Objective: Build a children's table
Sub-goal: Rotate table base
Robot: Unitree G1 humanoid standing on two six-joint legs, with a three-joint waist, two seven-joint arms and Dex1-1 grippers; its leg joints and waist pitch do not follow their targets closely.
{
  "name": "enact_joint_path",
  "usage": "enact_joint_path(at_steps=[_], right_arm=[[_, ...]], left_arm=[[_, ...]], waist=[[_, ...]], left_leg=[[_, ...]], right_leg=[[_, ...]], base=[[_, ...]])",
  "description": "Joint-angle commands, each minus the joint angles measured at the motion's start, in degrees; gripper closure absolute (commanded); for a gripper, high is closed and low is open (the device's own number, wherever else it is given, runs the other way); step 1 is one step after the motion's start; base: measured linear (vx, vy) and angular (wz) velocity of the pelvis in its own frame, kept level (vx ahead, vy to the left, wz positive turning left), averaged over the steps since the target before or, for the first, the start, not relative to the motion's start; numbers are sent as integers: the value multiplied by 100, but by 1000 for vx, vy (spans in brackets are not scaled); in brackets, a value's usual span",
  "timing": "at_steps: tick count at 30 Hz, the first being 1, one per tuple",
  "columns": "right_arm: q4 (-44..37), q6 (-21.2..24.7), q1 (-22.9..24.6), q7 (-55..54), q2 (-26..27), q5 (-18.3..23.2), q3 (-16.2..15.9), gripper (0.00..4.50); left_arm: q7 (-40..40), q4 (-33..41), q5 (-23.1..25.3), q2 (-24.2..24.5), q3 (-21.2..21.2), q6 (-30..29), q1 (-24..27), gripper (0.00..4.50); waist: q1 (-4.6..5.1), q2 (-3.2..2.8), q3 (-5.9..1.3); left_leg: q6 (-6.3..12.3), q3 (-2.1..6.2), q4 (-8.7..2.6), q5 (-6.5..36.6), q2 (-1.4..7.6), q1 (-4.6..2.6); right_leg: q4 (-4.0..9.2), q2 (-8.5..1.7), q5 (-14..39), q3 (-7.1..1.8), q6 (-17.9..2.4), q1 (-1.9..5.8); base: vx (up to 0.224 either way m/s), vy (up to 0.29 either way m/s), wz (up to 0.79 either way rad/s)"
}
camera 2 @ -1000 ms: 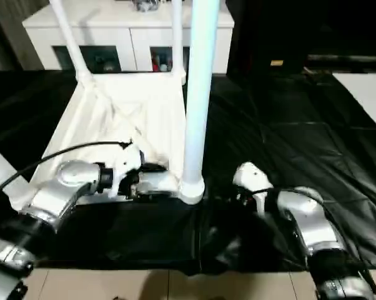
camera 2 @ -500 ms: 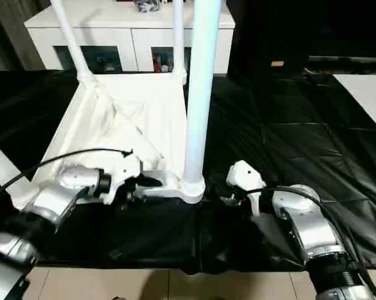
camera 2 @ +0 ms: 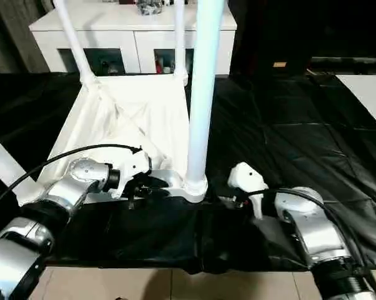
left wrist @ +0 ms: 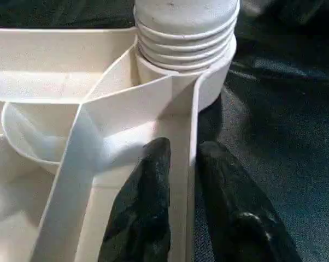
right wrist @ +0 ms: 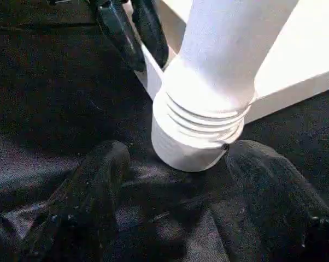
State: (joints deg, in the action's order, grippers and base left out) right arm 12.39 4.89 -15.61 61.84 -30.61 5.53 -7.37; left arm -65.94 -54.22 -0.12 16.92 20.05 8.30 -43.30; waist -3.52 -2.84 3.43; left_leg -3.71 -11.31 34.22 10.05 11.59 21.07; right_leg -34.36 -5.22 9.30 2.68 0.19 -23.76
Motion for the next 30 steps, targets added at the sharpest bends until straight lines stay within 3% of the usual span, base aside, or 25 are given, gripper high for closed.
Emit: enact_joint_path(at_steps=[1, 4, 5, 8, 16, 17, 22, 23, 24, 25, 27, 28, 30], right_arm=[[-182, 56, 20, 35, -88, 90, 27, 114], [-203, 78, 20, 38, -107, 85, 33, 114], [-207, 84, 13, 36, -118, 88, 32, 114], [-175, 77, -27, 16, -126, 93, 41, 114], [-197, 103, -37, -128, -82, 175, 116, 114], [-213, 118, -24, -135, -78, 198, 128, 114], [-362, 167, 100, -129, -110, 263, 149, 114], [-433, 192, 153, -100, -116, 304, 145, 114], [-451, 197, 166, -91, -118, 316, 143, 114], [-495, 215, 197, -77, -123, 344, 141, 114], [-552, 231, 243, -40, -129, 388, 124, 114], [-584, 240, 271, -6, -134, 418, 102, 114], [-614, 228, 301, 20, -142, 432, 43, 114]], left_arm=[[-12, -242, 165, -39, 65, 86, -82, 380], [-76, -417, 313, -49, 188, 155, -140, 413], [-118, -513, 384, -62, 231, 192, -162, 420], [-120, -621, 452, -86, 252, 235, -189, 445], [-373, -459, 520, 56, 282, 164, 81, 445], [-400, -375, 497, 78, 260, 126, 139, 445], [-323, 722, 261, 258, 80, -364, 703, 445], [-182, 1276, 256, 360, 30, -661, 940, 445], [-145, 1425, 259, 386, 17, -762, 1000, 445], [-93, 1801, 226, 433, -19, -932, 1159, 445], [36, 2360, 170, 466, -93, -1256, 1377, 445], [89, 2720, 130, 475, -124, -1469, 1509, 445], [135, 3148, 162, 521, -120, -1735, 1668, 445]], waist=[[-13, 52, -360], [-16, 53, -367], [-6, 57, -359], [-9, 60, -367], [1, 55, -387], [-4, 20, -387], [23, 8, -413], [29, -2, -415], [30, -8, -429], [37, 22, -426], [55, -23, -435], [55, -5, -460], [60, -21, -467]], left_leg=[[204, 91, -454, 2167, 90, -81], [201, 93, -451, 2202, 98, -106], [203, 103, -464, 2186, 98, -76], [223, 99, -461, 2161, 97, -83], [275, 97, -466, 2021, 118, -59], [275, 103, -471, 2006, 121, -53], [352, 82, -457, 1811, 122, -38], [379, 85, -459, 1714, 131, -25], [374, 89, -465, 1664, 153, -30], [408, 84, -462, 1603, 147, -15], [467, 74, -449, 1438, 137, -10], [475, 83, -437, 1352, 152, -4], [560, 75, -419, 1180, 141, 5]], right_leg=[[559, -224, 2394, -134, -1072, 259], [572, -230, 2505, -138, -1035, 243], [566, -232, 2516, -132, -1032, 263], [573, -236, 2531, -129, -1028, 259], [531, -255, 2143, -141, -1196, 290], [516, -255, 2091, -141, -1216, 297], [502, -256, 1988, -139, -1227, 315], [492, -254, 1913, -143, -1225, 318], [472, -265, 1811, -149, -1249, 330], [474, -256, 1748, -149, -1251, 329], [462, -226, 1553, -133, -1316, 313], [417, -245, 1341, -138, -1374, 342], [396, -221, 1030, -134, -1437, 325]], base=[[0, 0, 0], [0, 0, 0], [0, 0, 0], [0, 0, 0], [0, 0, 0], [0, 0, 0], [0, 0, 0], [0, 0, 0], [0, 0, 0], [0, 0, 0], [0, 0, 0], [0, 0, 0], [0, 0, 0]])
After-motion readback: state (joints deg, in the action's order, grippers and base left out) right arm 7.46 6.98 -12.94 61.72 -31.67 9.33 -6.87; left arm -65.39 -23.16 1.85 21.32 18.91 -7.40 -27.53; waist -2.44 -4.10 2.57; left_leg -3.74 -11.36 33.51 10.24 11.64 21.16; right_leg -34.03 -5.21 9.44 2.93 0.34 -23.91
